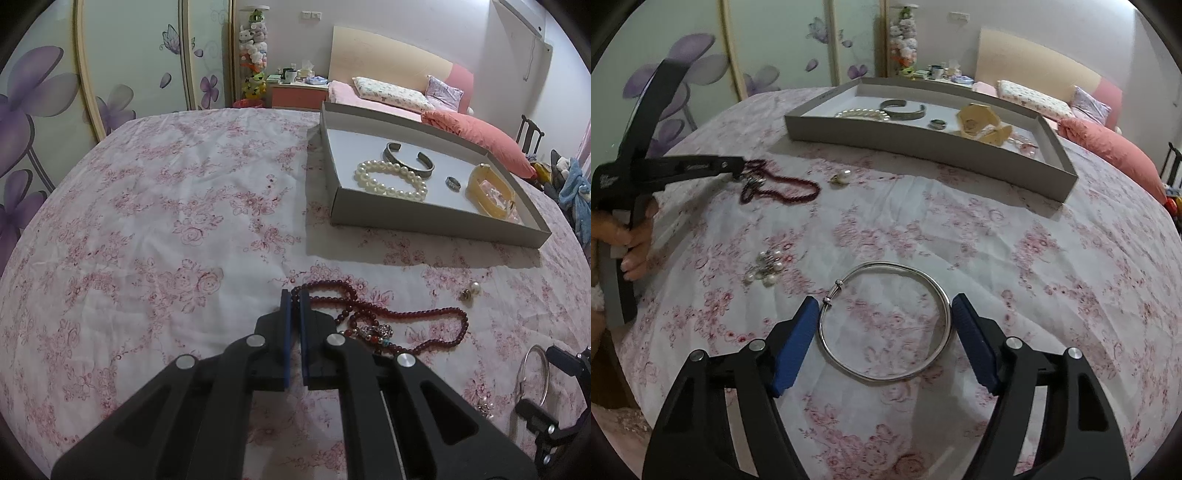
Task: Organize jewelry
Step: 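Lift the red bead necklace with the left tool while the right tool grasps the silver hoop bangle, then carry the red necklace and silver bangle over the tray with both tools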
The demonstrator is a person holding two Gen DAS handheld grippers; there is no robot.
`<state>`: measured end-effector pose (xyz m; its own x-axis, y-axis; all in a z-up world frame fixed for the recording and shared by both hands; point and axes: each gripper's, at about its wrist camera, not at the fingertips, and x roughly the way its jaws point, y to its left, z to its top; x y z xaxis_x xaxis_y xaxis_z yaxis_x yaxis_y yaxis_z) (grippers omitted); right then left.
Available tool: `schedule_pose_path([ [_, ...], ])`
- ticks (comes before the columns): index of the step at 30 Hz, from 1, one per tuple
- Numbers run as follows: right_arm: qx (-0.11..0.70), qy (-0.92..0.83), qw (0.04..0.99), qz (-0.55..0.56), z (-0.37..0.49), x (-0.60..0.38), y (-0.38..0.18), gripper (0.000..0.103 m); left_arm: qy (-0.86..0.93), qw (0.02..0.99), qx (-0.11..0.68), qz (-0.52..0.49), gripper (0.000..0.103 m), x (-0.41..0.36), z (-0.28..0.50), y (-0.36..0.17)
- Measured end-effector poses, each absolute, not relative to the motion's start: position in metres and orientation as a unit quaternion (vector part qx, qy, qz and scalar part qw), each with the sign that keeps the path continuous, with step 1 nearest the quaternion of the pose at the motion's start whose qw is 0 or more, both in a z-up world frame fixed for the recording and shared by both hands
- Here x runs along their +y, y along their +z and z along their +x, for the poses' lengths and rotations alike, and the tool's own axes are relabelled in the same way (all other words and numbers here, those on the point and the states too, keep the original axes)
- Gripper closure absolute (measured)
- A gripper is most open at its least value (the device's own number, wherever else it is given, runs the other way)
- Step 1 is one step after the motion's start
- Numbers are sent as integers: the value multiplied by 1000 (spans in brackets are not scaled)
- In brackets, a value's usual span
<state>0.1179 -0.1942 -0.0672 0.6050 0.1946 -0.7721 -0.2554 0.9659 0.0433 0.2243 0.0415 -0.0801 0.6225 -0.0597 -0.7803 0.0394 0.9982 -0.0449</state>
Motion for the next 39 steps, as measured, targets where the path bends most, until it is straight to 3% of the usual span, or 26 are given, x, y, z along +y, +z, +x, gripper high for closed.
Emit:
schedule_pose_path([
  [39, 132, 47, 990, 24, 110, -209, 30, 29, -29, 978, 203, 29, 98, -1, 165, 38],
])
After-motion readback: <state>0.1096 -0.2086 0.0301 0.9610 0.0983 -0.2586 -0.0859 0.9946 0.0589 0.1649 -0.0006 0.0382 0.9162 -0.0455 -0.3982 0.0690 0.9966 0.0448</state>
